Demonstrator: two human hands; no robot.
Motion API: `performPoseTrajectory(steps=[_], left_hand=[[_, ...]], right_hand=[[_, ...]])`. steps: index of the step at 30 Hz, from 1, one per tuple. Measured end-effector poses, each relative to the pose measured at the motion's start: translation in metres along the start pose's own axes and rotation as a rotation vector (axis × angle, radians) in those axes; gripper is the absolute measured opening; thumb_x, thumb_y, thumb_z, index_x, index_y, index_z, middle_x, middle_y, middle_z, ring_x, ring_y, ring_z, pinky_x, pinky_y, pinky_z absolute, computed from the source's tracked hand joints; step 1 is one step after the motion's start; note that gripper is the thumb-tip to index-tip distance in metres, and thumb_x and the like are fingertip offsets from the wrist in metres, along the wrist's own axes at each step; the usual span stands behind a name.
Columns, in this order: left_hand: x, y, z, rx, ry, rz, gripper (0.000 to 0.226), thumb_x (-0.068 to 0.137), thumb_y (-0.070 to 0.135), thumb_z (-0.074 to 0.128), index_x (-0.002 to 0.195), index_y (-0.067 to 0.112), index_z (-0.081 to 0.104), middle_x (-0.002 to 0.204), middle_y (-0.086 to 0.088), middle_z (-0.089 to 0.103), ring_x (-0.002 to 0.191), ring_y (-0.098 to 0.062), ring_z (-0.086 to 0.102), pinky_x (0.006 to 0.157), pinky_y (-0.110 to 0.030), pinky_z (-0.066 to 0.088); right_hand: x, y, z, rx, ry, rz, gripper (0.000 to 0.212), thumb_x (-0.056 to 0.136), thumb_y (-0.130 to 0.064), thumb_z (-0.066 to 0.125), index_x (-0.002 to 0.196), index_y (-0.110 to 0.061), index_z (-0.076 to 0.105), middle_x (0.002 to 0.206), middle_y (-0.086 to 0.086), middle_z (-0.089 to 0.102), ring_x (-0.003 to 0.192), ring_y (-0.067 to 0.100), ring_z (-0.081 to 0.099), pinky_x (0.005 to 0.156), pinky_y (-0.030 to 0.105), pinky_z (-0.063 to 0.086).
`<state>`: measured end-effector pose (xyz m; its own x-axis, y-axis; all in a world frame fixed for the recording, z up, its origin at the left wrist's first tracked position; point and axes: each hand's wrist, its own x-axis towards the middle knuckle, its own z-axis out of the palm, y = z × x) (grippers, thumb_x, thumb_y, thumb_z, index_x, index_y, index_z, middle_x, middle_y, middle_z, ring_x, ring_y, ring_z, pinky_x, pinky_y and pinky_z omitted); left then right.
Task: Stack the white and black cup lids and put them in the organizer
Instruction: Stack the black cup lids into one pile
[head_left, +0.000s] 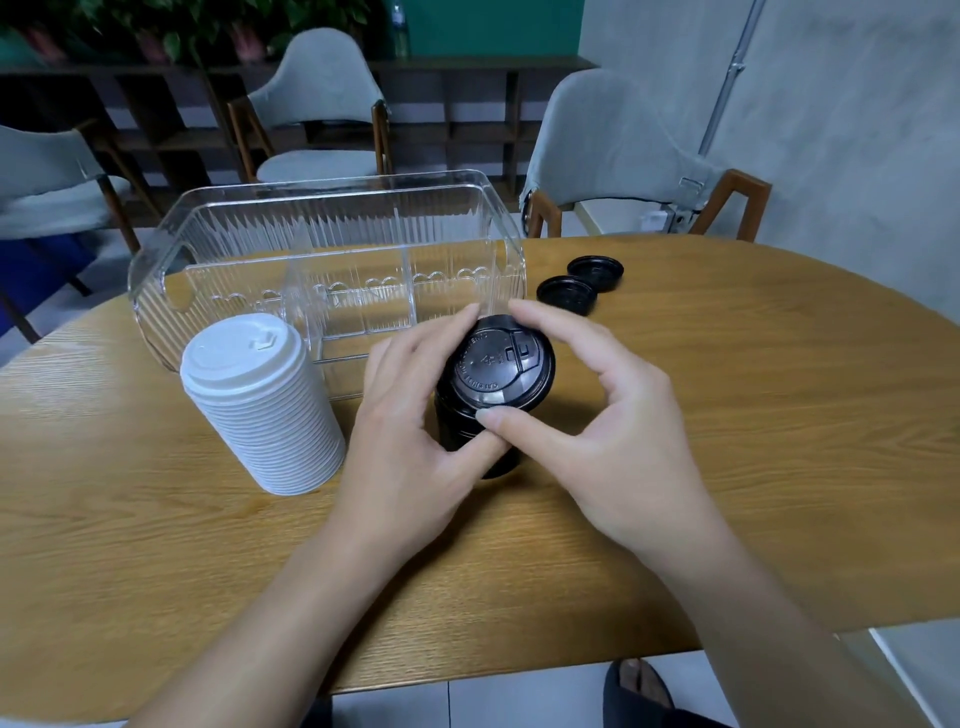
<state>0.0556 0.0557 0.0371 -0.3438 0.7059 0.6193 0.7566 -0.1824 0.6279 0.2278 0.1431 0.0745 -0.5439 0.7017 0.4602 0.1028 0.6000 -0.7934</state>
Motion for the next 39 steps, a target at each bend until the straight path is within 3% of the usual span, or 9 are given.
performPoseTrajectory(steps=[4, 10, 13, 18, 22, 26, 30, 35, 39], left_hand=[[-0.002, -0.001, -0.001, 0.004, -0.024, -0.045, 0.086, 0.093, 0.032, 0.090, 0.168, 0.023, 0.049, 0.158, 0.010, 0.056, 0.152, -0.018, 0.049, 0.127, -0.032, 0.038], [-0.006, -0.009, 0.002, -0.189, -0.105, -0.270, 0.101, 0.083, 0.062, 0.091, 0.168, 0.034, 0.045, 0.160, 0.018, 0.055, 0.151, -0.007, 0.053, 0.124, -0.043, 0.048], [-0.006, -0.007, 0.004, -0.270, -0.172, -0.336, 0.101, 0.079, 0.057, 0.099, 0.164, 0.037, 0.048, 0.156, 0.020, 0.061, 0.146, -0.005, 0.059, 0.123, -0.041, 0.048], [-0.005, -0.003, 0.006, -0.262, -0.175, -0.329, 0.078, 0.085, 0.033, 0.097, 0.152, 0.034, 0.057, 0.140, 0.022, 0.071, 0.132, -0.001, 0.066, 0.111, -0.024, 0.051], [-0.005, -0.006, 0.006, -0.264, -0.180, -0.336, 0.072, 0.086, 0.031, 0.096, 0.149, 0.036, 0.059, 0.138, 0.022, 0.072, 0.131, -0.002, 0.067, 0.110, -0.030, 0.052], [-0.004, -0.006, 0.005, -0.304, -0.188, -0.341, 0.072, 0.085, 0.022, 0.096, 0.148, 0.034, 0.061, 0.136, 0.020, 0.074, 0.129, -0.005, 0.069, 0.111, -0.031, 0.053], [-0.001, -0.009, 0.001, -0.376, -0.227, -0.345, 0.076, 0.083, 0.018, 0.099, 0.148, 0.030, 0.063, 0.137, 0.013, 0.076, 0.130, -0.011, 0.071, 0.113, -0.032, 0.052], [0.000, -0.008, 0.001, -0.349, -0.205, -0.330, 0.077, 0.079, 0.018, 0.102, 0.146, 0.031, 0.066, 0.134, 0.018, 0.077, 0.129, -0.006, 0.071, 0.110, -0.021, 0.051], [-0.002, -0.006, 0.004, -0.305, -0.167, -0.327, 0.074, 0.079, 0.023, 0.100, 0.144, 0.034, 0.067, 0.133, 0.020, 0.077, 0.127, -0.006, 0.071, 0.108, -0.024, 0.053]], right_hand=[[0.001, 0.002, 0.002, -0.023, 0.020, 0.052, 0.068, 0.085, -0.031, 0.094, 0.147, -0.037, 0.067, 0.146, -0.026, 0.066, 0.145, 0.003, 0.055, 0.125, 0.041, 0.043], [0.005, 0.009, 0.003, 0.092, 0.073, 0.125, 0.052, 0.087, -0.030, 0.093, 0.135, -0.035, 0.076, 0.131, -0.024, 0.076, 0.132, -0.002, 0.066, 0.117, 0.035, 0.051], [0.007, 0.014, 0.006, 0.111, 0.040, 0.153, 0.049, 0.088, -0.032, 0.093, 0.134, -0.033, 0.077, 0.127, -0.023, 0.077, 0.129, -0.001, 0.067, 0.115, 0.036, 0.052], [0.005, 0.018, 0.012, 0.089, 0.014, 0.146, 0.049, 0.087, -0.033, 0.093, 0.133, -0.035, 0.077, 0.128, -0.024, 0.076, 0.131, -0.002, 0.066, 0.117, 0.034, 0.051], [0.006, 0.019, 0.013, 0.068, -0.021, 0.136, 0.053, 0.085, -0.029, 0.094, 0.134, -0.035, 0.076, 0.131, -0.027, 0.075, 0.133, -0.004, 0.064, 0.120, 0.033, 0.048], [0.009, 0.024, 0.009, 0.041, -0.090, 0.145, 0.059, 0.084, -0.042, 0.093, 0.139, -0.043, 0.072, 0.135, -0.029, 0.072, 0.140, 0.003, 0.061, 0.123, 0.041, 0.045], [0.013, 0.024, 0.002, 0.116, -0.164, 0.163, 0.062, 0.085, -0.029, 0.095, 0.142, -0.036, 0.072, 0.137, -0.024, 0.073, 0.138, -0.002, 0.061, 0.123, 0.038, 0.045], [0.010, 0.023, 0.005, 0.094, -0.105, 0.172, 0.061, 0.082, -0.031, 0.097, 0.138, -0.037, 0.075, 0.132, -0.028, 0.075, 0.135, -0.004, 0.063, 0.121, 0.037, 0.047], [0.004, 0.017, 0.015, -0.027, -0.002, 0.193, 0.062, 0.078, -0.045, 0.096, 0.137, -0.045, 0.074, 0.129, -0.035, 0.073, 0.134, -0.005, 0.062, 0.121, 0.036, 0.048]])
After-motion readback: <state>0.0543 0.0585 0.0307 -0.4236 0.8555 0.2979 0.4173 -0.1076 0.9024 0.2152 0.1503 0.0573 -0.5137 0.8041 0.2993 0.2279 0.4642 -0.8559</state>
